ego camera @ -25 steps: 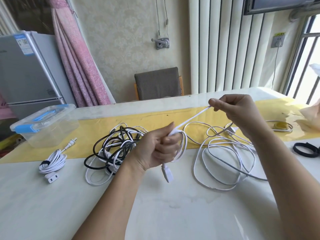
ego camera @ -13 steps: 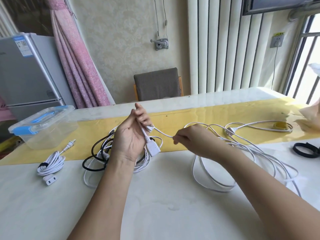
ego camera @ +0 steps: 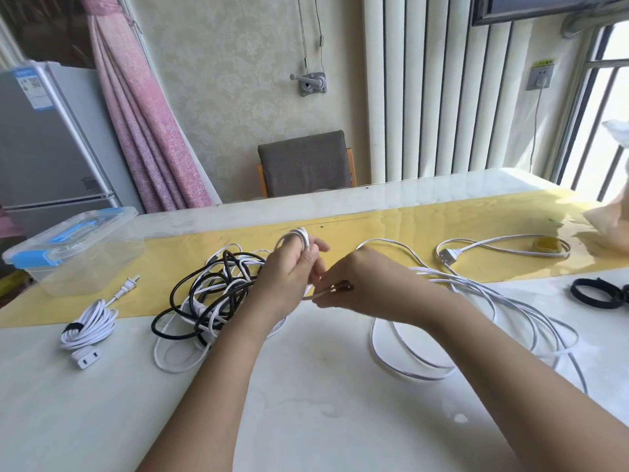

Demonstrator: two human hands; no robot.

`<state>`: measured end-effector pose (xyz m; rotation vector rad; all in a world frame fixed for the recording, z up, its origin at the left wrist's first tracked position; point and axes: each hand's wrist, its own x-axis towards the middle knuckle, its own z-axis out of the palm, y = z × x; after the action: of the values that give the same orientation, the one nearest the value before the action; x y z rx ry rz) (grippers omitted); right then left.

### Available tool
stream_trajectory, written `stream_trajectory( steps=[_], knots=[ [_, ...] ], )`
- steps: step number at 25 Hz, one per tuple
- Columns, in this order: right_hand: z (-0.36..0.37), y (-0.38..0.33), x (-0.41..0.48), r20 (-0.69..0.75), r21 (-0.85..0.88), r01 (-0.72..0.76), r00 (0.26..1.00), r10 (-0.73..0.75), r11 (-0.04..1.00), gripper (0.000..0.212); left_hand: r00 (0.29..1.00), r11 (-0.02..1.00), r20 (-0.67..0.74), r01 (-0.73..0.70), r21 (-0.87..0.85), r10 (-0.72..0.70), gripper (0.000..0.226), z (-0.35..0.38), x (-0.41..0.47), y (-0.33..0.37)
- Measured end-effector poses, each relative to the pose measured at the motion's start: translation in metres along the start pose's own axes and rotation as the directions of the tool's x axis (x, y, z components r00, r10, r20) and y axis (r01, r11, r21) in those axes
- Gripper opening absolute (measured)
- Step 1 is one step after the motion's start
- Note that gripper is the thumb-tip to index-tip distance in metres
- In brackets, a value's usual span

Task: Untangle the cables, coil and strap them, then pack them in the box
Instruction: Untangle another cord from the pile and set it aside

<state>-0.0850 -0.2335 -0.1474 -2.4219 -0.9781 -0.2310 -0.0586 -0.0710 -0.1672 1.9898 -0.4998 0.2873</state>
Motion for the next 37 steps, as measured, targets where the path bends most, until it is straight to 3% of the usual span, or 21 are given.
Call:
stream_trajectory(
  steps=[2,4,8,10,13,15,16,18,20,22,24,26,28,31,34,37],
  knots=[
    [-0.014,0.005,-0.003,-0.084,0.098,0.009,0.996,0.000,0.995,0.009,0.977,0.988,0.150,0.153,0.026,-0.155,0.032,0.003,-0.004,0.005],
    [-0.028,0.012,-0.006,-0.176,0.193,-0.039,0.982,0.074,0.980,0.008,0.903,0.950,0.320,0.311,-0.029,-0.286,0.041,0.006,-0.007,0.010],
    [-0.051,0.029,-0.014,-0.437,0.252,-0.080,0.880,0.187,0.965,0.010,0.785,0.832,0.515,0.509,-0.220,-0.345,0.053,0.005,-0.008,0.018],
    [-0.056,0.040,-0.017,-0.527,0.307,-0.112,0.807,0.266,0.945,0.011,0.737,0.720,0.618,0.583,-0.376,-0.274,0.050,-0.003,-0.006,0.018],
    [-0.054,0.056,-0.018,-0.520,0.435,-0.182,0.749,0.411,0.882,0.011,0.675,0.550,0.738,0.610,-0.571,0.017,0.040,-0.016,-0.002,0.013],
    [-0.048,0.063,-0.015,-0.470,0.425,-0.263,0.754,0.460,0.866,0.010,0.689,0.344,0.694,0.612,-0.712,0.208,0.036,-0.019,0.001,0.010],
    [-0.044,0.064,-0.014,-0.441,0.406,-0.301,0.762,0.474,0.863,0.010,0.717,0.189,0.642,0.614,-0.766,0.271,0.036,-0.020,0.002,0.008],
    [-0.036,0.064,-0.010,-0.377,0.350,-0.351,0.796,0.473,0.869,0.011,0.816,-0.108,0.507,0.550,-0.828,0.277,0.033,-0.026,0.003,0.007],
    [-0.023,0.060,-0.005,-0.304,0.235,-0.353,0.858,0.413,0.906,0.013,0.907,-0.265,0.369,0.414,-0.871,0.205,0.027,-0.031,0.006,0.002],
    [-0.009,0.052,0.001,-0.223,0.117,-0.304,0.920,0.323,0.946,0.018,0.953,-0.312,0.268,0.300,-0.901,0.142,0.024,-0.036,0.007,-0.002],
    [0.004,0.043,0.004,-0.144,0.034,-0.221,0.964,0.224,0.975,0.020,0.987,-0.222,0.162,0.160,-0.962,0.009,0.025,-0.037,0.008,0.000],
    [0.013,0.031,0.006,-0.089,-0.010,-0.145,0.986,0.143,0.989,0.020,0.985,0.020,0.031,0.035,-0.999,-0.171,0.027,-0.035,0.010,0.005],
    [0.019,0.023,0.006,-0.076,-0.067,-0.044,0.996,0.039,0.997,0.020,0.965,0.265,-0.096,-0.029,-0.964,-0.243,0.027,-0.029,0.011,0.010],
    [0.021,0.015,0.006,-0.061,-0.119,0.071,0.995,-0.079,0.990,0.021,0.943,0.553,-0.225,-0.055,-0.831,-0.245,0.027,-0.016,0.012,0.012],
    [0.018,0.010,0.006,-0.047,0.014,0.097,0.994,-0.096,0.995,0.015,0.938,0.816,-0.298,-0.030,-0.578,-0.176,0.029,-0.006,0.009,0.005],
    [0.014,0.005,0.002,-0.032,0.159,0.076,0.997,-0.072,0.984,0.017,0.958,0.956,-0.287,-0.075,-0.283,-0.010,0.032,0.002,0.004,0.001]
  ],
)
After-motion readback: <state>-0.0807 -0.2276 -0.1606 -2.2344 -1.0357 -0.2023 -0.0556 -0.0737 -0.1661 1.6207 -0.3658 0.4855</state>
